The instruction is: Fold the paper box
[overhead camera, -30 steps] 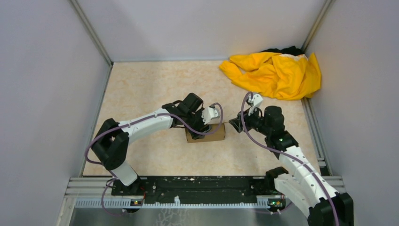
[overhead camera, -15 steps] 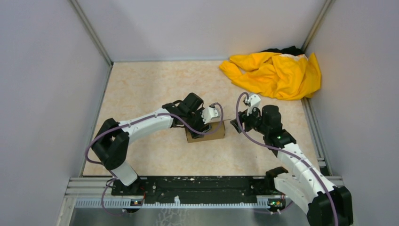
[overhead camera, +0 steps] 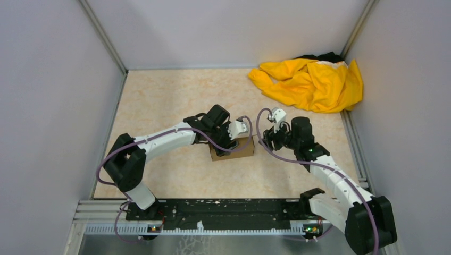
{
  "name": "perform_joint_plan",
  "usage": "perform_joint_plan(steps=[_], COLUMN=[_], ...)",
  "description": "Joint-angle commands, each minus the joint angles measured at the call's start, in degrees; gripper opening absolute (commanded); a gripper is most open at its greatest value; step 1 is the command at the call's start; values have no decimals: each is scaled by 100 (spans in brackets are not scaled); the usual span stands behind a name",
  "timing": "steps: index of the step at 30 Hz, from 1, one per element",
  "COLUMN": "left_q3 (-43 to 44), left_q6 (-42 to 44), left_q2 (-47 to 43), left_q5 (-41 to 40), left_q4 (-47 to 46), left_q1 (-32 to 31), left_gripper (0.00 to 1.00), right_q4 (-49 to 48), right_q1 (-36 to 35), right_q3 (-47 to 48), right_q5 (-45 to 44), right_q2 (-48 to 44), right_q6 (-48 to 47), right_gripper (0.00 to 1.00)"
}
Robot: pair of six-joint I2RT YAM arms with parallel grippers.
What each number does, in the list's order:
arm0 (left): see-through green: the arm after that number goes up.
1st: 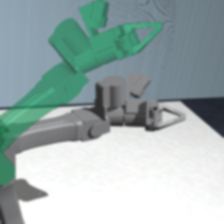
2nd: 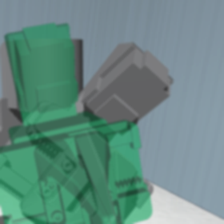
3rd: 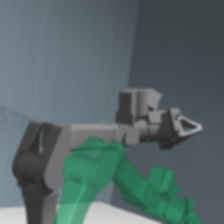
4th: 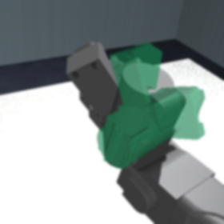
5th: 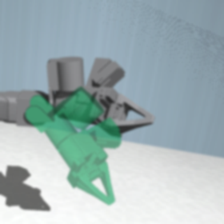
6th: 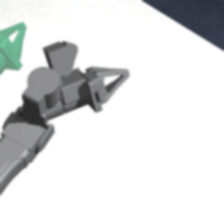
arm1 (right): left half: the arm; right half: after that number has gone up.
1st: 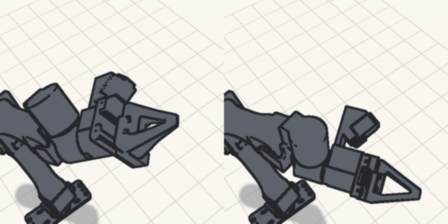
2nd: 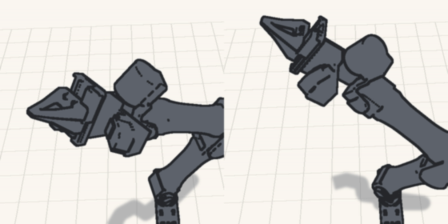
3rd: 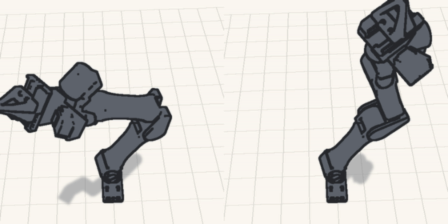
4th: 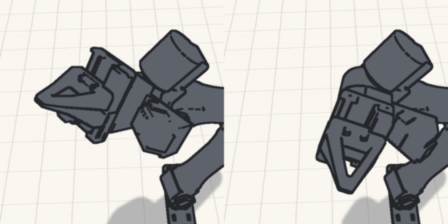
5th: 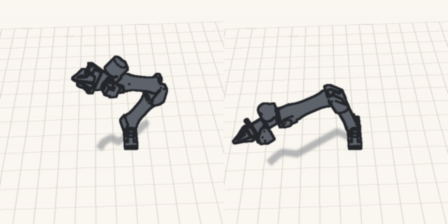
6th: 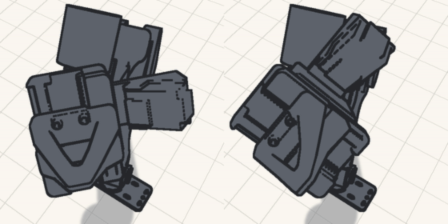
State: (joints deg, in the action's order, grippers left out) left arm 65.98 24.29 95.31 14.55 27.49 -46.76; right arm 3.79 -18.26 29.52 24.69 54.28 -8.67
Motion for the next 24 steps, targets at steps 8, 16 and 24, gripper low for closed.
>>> perform_joint_plan(steps=[8,16,24], left_q3=[69,80,86], left_q6=[140,140,144], left_q2=[-9,40,60], left_q5=[22,28,30], left_q4=[63,81,75], left_q1=[32,41,51], left_gripper=[68,68,68], right_q4=[-335,-456,-427], right_q1=[-28,-28,-56], right_q3=[514,678,713], right_q5=[185,465,834], right_q2=[399,419,563], right_q6=[-996,-1184,-1286], right_gripper=[56,47,41])
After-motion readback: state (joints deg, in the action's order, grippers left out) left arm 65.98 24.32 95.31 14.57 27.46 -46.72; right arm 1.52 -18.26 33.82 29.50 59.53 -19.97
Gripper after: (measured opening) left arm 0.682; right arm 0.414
